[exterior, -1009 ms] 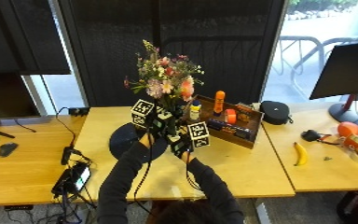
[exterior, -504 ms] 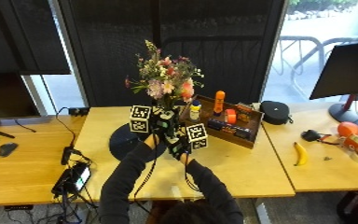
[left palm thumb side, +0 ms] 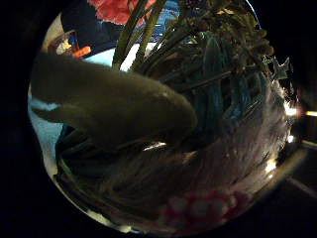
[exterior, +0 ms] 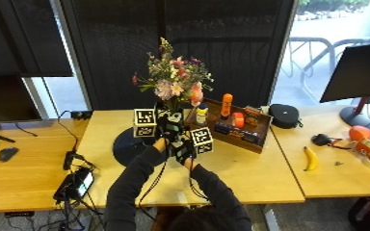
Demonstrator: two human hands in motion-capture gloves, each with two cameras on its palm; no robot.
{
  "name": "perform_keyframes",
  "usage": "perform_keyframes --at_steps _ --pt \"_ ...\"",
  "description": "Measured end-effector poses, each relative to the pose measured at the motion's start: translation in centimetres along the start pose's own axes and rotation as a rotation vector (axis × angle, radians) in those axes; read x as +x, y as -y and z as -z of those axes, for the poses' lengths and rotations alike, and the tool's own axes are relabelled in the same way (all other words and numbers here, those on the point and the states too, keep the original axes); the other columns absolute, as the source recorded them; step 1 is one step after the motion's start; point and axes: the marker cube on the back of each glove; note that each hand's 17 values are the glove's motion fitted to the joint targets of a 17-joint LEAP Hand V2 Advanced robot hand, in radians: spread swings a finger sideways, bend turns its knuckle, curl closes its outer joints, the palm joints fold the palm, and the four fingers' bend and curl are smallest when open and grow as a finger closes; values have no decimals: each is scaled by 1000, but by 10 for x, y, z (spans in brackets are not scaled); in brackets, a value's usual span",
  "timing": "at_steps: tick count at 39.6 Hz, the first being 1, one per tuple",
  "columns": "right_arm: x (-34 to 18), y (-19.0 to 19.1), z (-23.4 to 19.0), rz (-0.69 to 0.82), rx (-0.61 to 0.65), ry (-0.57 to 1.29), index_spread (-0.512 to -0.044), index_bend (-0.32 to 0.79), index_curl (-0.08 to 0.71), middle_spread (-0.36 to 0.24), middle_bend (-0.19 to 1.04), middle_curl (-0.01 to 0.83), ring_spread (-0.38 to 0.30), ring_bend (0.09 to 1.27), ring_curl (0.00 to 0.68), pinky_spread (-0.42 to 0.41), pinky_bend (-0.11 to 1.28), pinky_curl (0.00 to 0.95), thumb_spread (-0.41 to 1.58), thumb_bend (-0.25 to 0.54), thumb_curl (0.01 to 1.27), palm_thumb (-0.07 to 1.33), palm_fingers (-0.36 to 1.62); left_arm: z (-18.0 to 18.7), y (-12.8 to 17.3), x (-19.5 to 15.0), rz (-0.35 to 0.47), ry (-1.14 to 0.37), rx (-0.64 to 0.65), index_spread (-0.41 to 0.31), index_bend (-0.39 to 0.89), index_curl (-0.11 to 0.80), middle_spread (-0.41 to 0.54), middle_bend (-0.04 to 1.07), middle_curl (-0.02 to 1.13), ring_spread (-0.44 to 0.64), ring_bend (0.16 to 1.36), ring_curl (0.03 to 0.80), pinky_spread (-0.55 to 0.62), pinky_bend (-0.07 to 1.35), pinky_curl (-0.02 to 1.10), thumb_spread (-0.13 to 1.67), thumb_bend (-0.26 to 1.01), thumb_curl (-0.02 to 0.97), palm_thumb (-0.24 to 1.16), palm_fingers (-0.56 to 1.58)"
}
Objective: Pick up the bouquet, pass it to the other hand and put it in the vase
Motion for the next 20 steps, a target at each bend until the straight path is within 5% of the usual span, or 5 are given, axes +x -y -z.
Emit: perform_keyframes --at_steps 9,14,20 --pt "-12 2 20 16 29 -47 -233 363 573 -162 579 566 -210 740 516 -280 623 470 968 -31 450 893 1107 7 22 17 -32 15 128 -371 607 575 -357 766 573 -384 817 508 -406 649 540 605 -24 667 821 1409" --pt "-16 7 40 19 70 -94 -264 220 526 -172 455 514 -207 637 478 -222 521 439 972 -33 444 872 903 15 44 26 -33 25 221 -373 617 584 -358 776 577 -383 828 510 -403 652 543 598 -24 683 824 1401" --pt "-20 21 69 10 101 -150 -285 135 459 -170 342 466 -207 552 432 -193 465 397 992 -33 430 837 924 27 66 48 -61 45 316 -373 624 590 -357 784 580 -383 836 511 -403 658 546 594 -27 699 824 1393"
